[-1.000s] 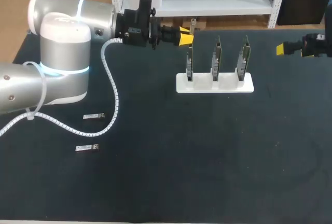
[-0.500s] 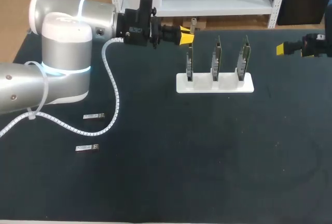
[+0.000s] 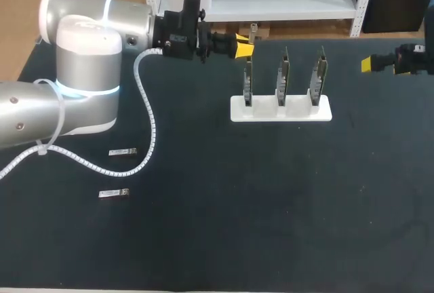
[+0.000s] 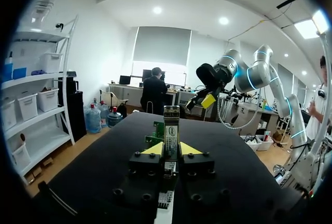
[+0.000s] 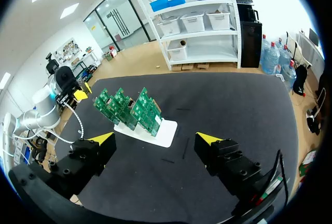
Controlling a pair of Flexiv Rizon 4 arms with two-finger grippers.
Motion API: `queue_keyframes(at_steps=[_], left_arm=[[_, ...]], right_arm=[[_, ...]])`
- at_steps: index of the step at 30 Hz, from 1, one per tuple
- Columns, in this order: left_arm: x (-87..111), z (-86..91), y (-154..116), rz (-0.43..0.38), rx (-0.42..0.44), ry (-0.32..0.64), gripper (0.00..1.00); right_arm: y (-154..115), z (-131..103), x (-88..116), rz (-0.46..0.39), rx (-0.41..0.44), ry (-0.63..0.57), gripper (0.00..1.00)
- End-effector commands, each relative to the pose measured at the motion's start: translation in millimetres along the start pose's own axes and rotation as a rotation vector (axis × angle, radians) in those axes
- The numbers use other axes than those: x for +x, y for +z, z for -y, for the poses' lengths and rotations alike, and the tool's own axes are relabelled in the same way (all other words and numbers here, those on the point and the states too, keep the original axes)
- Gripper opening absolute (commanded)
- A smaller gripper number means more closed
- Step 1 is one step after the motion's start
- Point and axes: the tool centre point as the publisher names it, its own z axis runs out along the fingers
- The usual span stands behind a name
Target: Pick up the optical module with the left hand, and insert it into the network port with the right hand.
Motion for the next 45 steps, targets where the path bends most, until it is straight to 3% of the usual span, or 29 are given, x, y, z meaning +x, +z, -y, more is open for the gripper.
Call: queue_keyframes(at_steps=[1,6,10,13,16,20,25,30,37,45], left_arm=[[-0.3,-2.4,1,-0.003,0.004,0.0,0.0],[-0.3,-2.4,1,-0.003,0.004,0.0,0.0],[-0.3,-2.4,1,-0.003,0.004,0.0,0.0],[-0.3,-2.4,1,-0.003,0.004,0.0,0.0],[-0.3,-2.4,1,-0.003,0.004,0.0,0.0],[-0.3,-2.4,1,-0.003,0.004,0.0,0.0],[-0.3,-2.4,1,-0.003,0.004,0.0,0.0],[-0.3,-2.4,1,-0.003,0.004,0.0,0.0],[-0.3,-2.4,1,-0.003,0.004,0.0,0.0],[-0.3,-2.4,1,-0.003,0.004,0.0,0.0]], right_arm=[[0,-1,0,0.001,0.003,0.001,1.0],[1,-1,-3,-0.004,-0.019,-0.02,1.0],[1,-4,-21,0.007,-0.051,-0.115,1.0],[3,-13,-39,0.018,-0.12,-0.227,1.0],[7,-26,-53,0.012,-0.242,-0.361,1.0],[13,-47,-66,-0.03,-0.482,-0.549,1.0],[28,-67,-76,-0.096,-0.609,-0.684,1.0],[45,-85,-80,-0.112,-0.678,-0.744,1.0],[70,-115,-77,-0.176,-0.844,-0.854,1.0],[88,-134,-83,-0.189,-0.922,-0.879,1.0]])
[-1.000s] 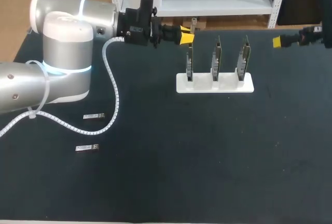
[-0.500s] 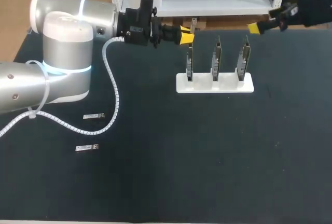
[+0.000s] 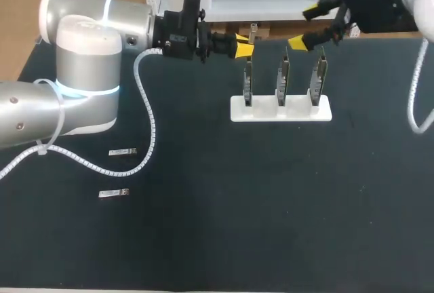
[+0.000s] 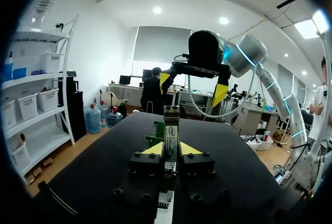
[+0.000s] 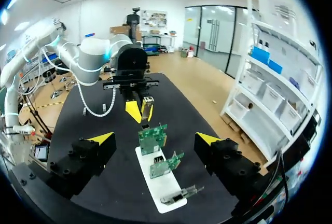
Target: Pick up the optical module with the left hand, and insert it into the network port with the right hand.
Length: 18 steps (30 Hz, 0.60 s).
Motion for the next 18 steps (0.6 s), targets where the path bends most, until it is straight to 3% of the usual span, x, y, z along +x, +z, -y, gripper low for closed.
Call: queue_keyframes(at_steps=[1,8,18], left_arm=[[-0.3,-2.3,1,-0.002,0.004,-0.001,0.0],[-0.3,-2.3,1,-0.002,0.004,-0.001,0.0],[-0.3,-2.3,1,-0.002,0.004,-0.001,0.0]], right_arm=[[17,7,-5,0.025,-0.587,-0.048,1.0],[30,4,-14,0.044,-0.642,-0.022,1.0],[40,-4,-17,0.065,-0.639,-0.003,1.0]])
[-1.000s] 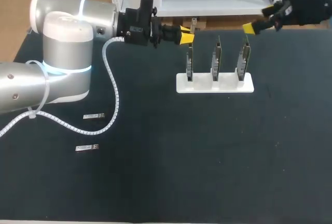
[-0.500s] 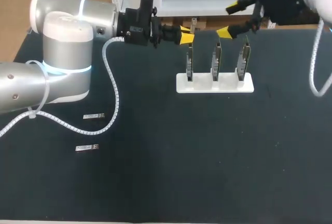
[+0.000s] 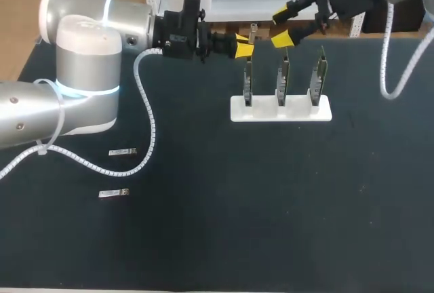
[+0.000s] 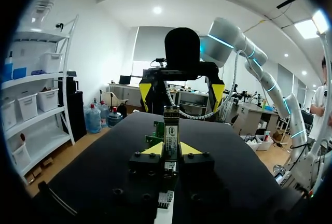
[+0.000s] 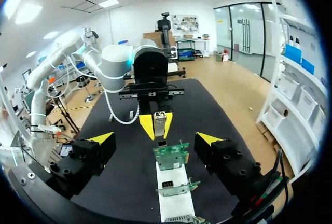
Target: Pick up the optical module with the left hand, and insert it into the network port with the right hand.
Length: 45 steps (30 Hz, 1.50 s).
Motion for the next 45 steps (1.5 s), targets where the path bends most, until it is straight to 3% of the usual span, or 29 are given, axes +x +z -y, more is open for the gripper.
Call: queue_keyframes(at_steps=[1,17,29,45], left_arm=[[-0.3,-2.3,1,-0.002,0.004,0.0,0.0],[-0.3,-2.3,1,-0.002,0.004,0.0,0.0],[-0.3,-2.3,1,-0.002,0.004,0.0,0.0],[-0.3,-2.3,1,-0.002,0.004,0.0,0.0]], right_arm=[[4,4,-1,0.016,-0.287,-0.004,1.0],[19,-5,-3,0.08,-0.014,-0.064,1.0],[23,-3,-9,0.087,0.003,-0.063,1.0],[31,1,-19,0.084,-0.055,-0.076,1.0]])
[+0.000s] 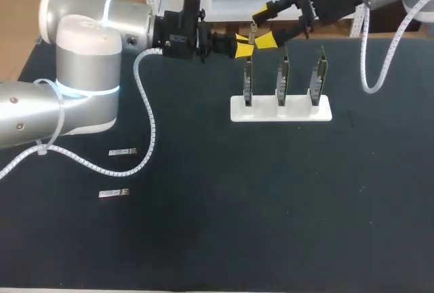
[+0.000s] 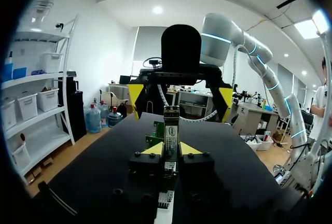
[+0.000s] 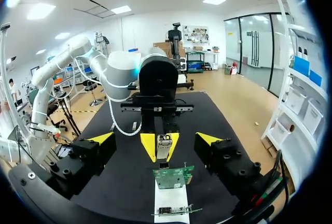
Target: Pick up the optical module with the left hand, and insert it into the network port with the right hand.
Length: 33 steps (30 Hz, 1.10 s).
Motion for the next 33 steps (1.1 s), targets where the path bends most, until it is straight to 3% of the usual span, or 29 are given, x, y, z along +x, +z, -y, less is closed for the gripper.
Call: queue_keyframes(at_steps=[1,20,21,22,23,33], left_arm=[[-0.3,-2.2,0.5,-0.002,0.004,-0.001,0.0],[-0.3,-2.2,0.5,-0.002,0.004,-0.001,0.0],[-0.3,-2.2,0.5,-0.002,0.004,-0.001,0.0],[-0.3,-2.2,0.5,-0.002,0.004,-0.001,0.0],[-0.3,-2.2,0.5,-0.002,0.004,-0.001,0.0],[-0.3,-2.2,0.5,-0.002,0.004,-0.001,0.0]], right_arm=[[2.7,3.3,-0.5,-0.004,-0.011,-0.001,1.0],[7.9,3.8,-2.3,-0.012,-0.016,0.001,1.0],[8.0,3.8,-2.3,-0.012,-0.016,0.001,0.48],[8.0,3.8,-2.3,-0.011,-0.015,0.002,0.33],[8.1,3.8,-2.3,-0.011,-0.016,0.004,0.03],[8.8,4.3,-1.0,-0.015,-0.01,0.011,0.0]])
